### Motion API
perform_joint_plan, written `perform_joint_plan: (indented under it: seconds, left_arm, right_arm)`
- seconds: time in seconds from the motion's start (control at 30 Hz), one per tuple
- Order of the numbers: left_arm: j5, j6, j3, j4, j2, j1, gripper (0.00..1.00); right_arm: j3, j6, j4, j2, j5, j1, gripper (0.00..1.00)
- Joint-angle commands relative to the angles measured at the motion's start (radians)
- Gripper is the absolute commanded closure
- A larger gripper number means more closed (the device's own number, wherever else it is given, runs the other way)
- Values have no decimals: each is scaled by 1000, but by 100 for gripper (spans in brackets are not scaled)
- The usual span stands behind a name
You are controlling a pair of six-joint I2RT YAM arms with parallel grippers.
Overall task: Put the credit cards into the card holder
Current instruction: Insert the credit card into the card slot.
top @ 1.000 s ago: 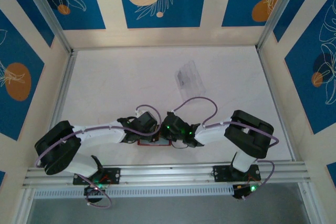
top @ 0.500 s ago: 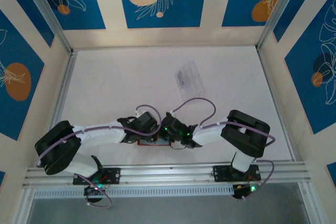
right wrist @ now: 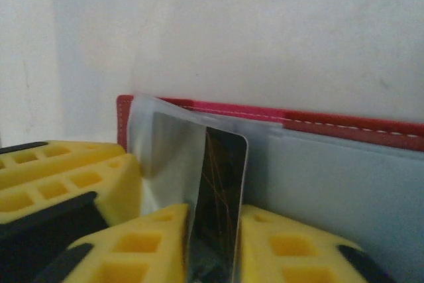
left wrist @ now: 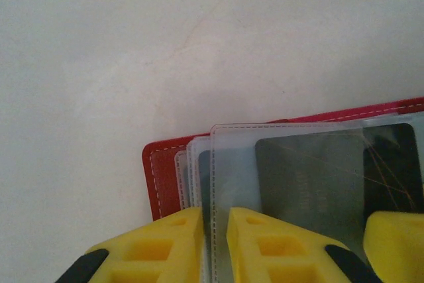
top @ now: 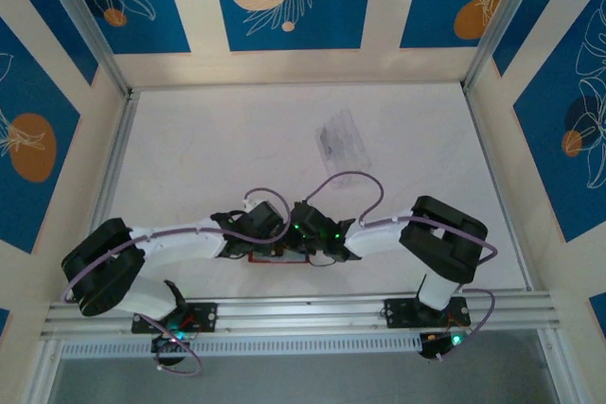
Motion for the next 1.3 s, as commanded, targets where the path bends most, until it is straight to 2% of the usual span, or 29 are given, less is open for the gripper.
perform_joint_plan:
  seconds: [0.0, 0.17, 0.3, 0.33, 0.47, 0.5, 0.77, 0.97, 1.27]
  left_arm:
    - [72, -20, -37, -78, -4, -20, 80]
    - [70, -22, -36, -81, -22, -18, 79]
    - [71, -28, -35, -95, -55, -14, 79]
    - [68, -31, -38, -99, -68, -12, 78]
    - [65, -34, -48, -115, -115, -2, 79]
    - [65, -34, -49, -118, -123, 2, 79]
    - [71, -24, -67, -125, -153, 25, 80]
    - [74, -5, -80, -105, -108, 31, 80]
    - [94, 0, -93, -45, -23, 31, 82]
  right_arm:
    - [7, -73, -211, -45, -76, -13, 66]
    - [30, -121, -308, -104, -132, -31, 58]
    - [76, -167, -418, -141, -146, -55, 59]
    - [96, -186, -452, -144, -143, -61, 64]
    - [204, -266, -588, -104, -126, -74, 95]
    - [235, -287, -617, -80, -129, -77, 100]
    - [359, -339, -705, 78, -156, -61, 100]
    - [366, -319, -735, 85, -92, -34, 100]
    - [415, -334, -735, 153, -122, -22, 100]
